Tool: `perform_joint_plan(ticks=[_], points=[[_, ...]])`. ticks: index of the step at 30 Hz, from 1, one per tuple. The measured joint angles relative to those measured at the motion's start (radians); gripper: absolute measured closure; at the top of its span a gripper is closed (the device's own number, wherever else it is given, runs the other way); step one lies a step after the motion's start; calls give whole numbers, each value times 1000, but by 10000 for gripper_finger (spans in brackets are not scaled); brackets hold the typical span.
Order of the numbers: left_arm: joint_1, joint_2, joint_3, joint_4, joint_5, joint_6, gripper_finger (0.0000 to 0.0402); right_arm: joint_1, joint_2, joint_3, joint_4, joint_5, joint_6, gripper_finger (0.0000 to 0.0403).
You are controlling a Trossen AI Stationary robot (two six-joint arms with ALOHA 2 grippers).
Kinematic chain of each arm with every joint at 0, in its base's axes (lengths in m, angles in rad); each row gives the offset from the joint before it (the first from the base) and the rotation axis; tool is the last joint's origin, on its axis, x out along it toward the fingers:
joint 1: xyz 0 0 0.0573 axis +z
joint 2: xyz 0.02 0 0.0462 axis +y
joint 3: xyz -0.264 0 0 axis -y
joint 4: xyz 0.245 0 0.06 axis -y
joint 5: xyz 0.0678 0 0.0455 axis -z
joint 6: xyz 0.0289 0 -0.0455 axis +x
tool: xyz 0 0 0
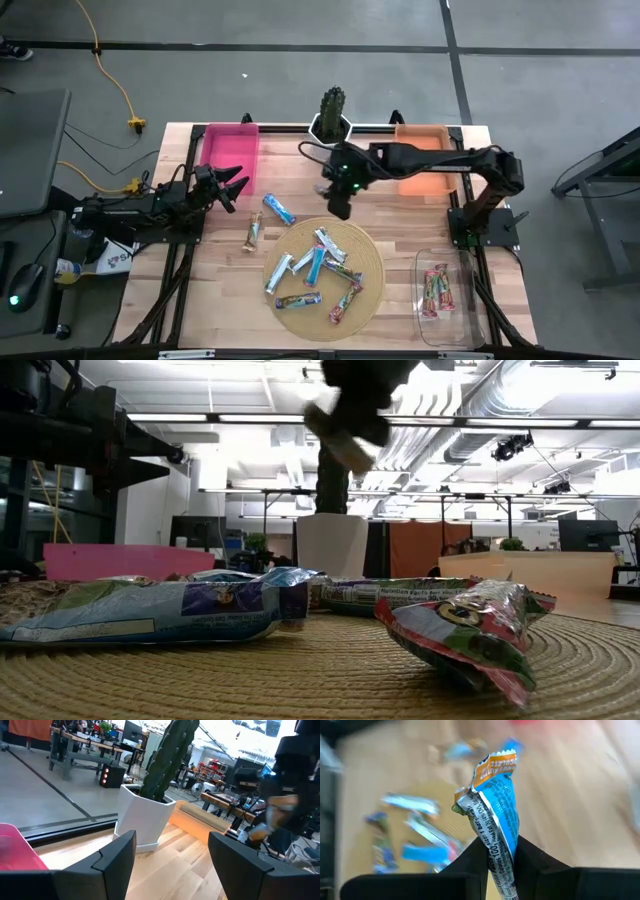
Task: Pick and place Granola Bars by type
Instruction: Put the yellow granola bar into the orange bin
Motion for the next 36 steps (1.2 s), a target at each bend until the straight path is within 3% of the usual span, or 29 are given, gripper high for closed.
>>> perform_joint_plan(ticks=[5,18,23,30,36], points=[[0,0,0,0,0,0,156,-7,-73,0,-265,122,69,348],[0,0,0,0,0,0,156,-162,-205,0,-629,198,114,348],[0,0,0,0,0,0,156,-301,-246,0,-657,243,119,348],[0,0,0,0,0,0,156,-486,-307,0,-637,508,236,348],[0,0,0,0,0,0,156,-612,-322,0,-551,539,314,348]])
